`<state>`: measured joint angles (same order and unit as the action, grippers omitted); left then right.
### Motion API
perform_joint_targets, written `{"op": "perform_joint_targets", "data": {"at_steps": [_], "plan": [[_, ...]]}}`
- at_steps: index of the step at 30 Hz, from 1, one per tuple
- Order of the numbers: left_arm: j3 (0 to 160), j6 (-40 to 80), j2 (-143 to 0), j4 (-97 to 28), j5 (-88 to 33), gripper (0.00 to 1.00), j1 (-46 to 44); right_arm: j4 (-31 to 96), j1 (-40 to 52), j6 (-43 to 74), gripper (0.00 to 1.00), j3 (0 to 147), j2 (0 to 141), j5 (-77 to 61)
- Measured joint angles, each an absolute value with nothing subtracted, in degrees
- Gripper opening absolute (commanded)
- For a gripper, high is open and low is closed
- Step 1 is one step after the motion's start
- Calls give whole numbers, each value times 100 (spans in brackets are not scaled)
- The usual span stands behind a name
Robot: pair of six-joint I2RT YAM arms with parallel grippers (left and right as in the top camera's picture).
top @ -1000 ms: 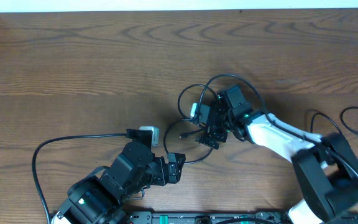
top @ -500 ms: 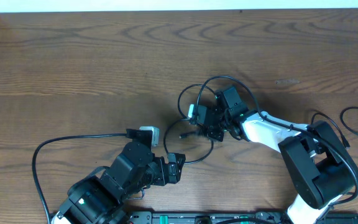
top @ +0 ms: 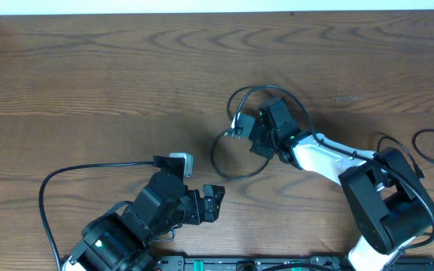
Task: Untangle cables
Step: 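Carry the cable to the far right corner with the right gripper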
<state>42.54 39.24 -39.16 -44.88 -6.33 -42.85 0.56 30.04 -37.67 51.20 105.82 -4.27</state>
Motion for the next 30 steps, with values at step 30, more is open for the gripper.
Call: {"op": "perform_joint_targets", "data": {"at_steps": [30], "plan": [[4254,3924,-3916,-4486,-633,96,-4285,-886,873,-2526,1,4901,7797,2279]]}}
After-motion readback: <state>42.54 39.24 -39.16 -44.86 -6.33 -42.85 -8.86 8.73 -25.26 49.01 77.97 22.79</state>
